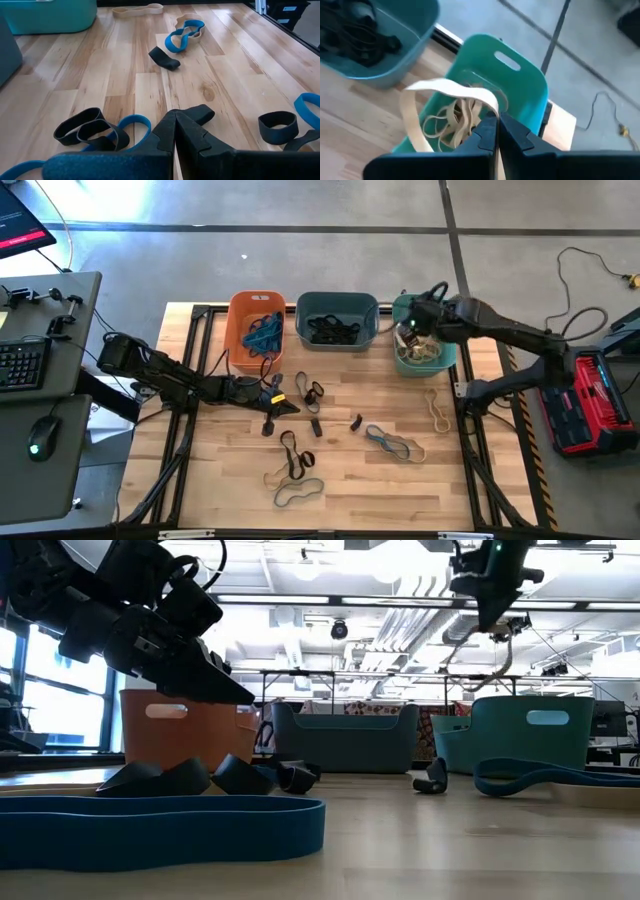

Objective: Sort rubber bands into baskets
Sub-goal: Put the brown rubber band into the green bin

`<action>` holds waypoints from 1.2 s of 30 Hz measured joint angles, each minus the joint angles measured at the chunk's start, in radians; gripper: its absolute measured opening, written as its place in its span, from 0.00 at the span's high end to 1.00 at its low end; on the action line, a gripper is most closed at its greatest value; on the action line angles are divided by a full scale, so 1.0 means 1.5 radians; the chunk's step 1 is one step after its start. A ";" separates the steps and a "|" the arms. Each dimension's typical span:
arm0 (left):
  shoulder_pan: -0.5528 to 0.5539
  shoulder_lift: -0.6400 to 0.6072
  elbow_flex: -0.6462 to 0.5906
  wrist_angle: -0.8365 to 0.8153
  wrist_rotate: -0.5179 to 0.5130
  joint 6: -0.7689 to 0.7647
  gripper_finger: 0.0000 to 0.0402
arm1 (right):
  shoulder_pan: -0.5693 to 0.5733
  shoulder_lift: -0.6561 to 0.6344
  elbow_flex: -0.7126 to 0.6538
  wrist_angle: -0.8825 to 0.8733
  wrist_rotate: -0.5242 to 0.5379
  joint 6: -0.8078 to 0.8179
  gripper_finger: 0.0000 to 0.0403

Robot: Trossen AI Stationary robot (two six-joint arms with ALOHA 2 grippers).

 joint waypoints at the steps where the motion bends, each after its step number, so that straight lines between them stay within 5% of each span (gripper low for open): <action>1: 0.000 0.000 0.000 0.000 0.000 0.000 1.00 | -0.018 0.000 0.000 0.001 -0.010 -0.007 1.00; 12: 0.000 0.000 0.000 -0.001 0.000 0.000 1.00 | -0.115 0.000 0.000 0.010 -0.060 -0.045 1.00; 26: 0.000 0.000 0.000 -0.001 0.000 -0.001 1.00 | -0.170 0.001 -0.002 0.012 -0.112 0.064 1.00; 36: 0.000 0.000 0.000 -0.001 0.000 0.004 1.00 | -0.187 0.000 -0.168 0.135 -0.130 0.106 1.00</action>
